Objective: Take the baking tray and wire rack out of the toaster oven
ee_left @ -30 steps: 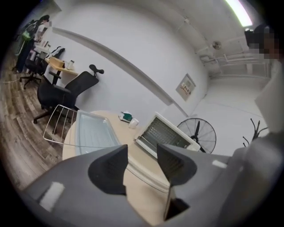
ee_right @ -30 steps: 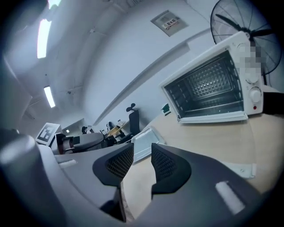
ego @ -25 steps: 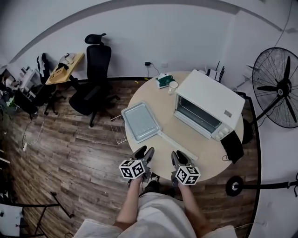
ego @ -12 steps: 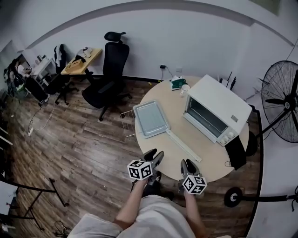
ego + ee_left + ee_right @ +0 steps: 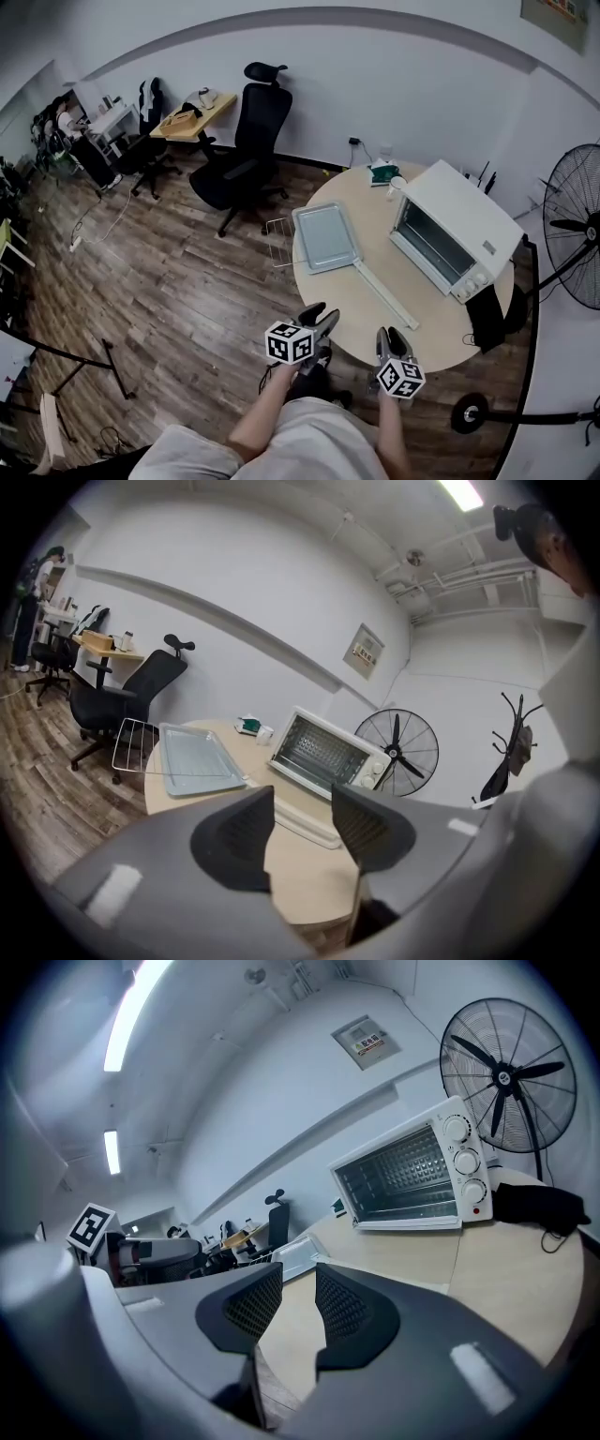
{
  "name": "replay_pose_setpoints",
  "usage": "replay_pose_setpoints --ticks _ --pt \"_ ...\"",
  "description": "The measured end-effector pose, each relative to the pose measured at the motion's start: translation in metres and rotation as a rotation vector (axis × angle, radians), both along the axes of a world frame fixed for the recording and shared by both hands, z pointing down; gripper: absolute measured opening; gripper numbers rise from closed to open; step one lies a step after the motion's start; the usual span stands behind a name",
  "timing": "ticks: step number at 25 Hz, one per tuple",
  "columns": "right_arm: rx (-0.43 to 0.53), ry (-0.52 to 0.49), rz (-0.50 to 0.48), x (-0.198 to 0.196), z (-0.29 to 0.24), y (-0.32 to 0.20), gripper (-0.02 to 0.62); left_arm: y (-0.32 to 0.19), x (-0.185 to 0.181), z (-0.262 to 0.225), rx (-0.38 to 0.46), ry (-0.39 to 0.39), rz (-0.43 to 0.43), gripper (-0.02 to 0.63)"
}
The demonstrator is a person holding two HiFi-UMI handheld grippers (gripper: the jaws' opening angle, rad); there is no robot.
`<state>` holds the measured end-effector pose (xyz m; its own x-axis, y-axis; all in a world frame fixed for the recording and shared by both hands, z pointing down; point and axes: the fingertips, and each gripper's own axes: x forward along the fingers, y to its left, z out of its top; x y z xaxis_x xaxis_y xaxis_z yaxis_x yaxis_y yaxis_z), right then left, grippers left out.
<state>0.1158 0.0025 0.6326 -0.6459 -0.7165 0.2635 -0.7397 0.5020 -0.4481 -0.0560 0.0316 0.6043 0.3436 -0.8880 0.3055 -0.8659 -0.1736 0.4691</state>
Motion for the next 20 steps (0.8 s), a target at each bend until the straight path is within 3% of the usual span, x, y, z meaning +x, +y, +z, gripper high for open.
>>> replay_pose_setpoints --ticks 9,16,20 --pt "0.003 0.034 -0.037 -0.007 0.003 0.019 0.106 0.017 0.007 0.003 -0.014 -0.101 0.029 0.219" --pt "0.007 0.046 -0.036 -0.001 0.002 0.023 0.104 0.019 0.003 0.006 -0.037 -0.102 -0.010 0.209" --pt "0.014 0.039 -0.023 0.003 -0.001 0.023 0.033 0.019 0.003 0.003 -0.032 -0.103 -0.012 0.146"
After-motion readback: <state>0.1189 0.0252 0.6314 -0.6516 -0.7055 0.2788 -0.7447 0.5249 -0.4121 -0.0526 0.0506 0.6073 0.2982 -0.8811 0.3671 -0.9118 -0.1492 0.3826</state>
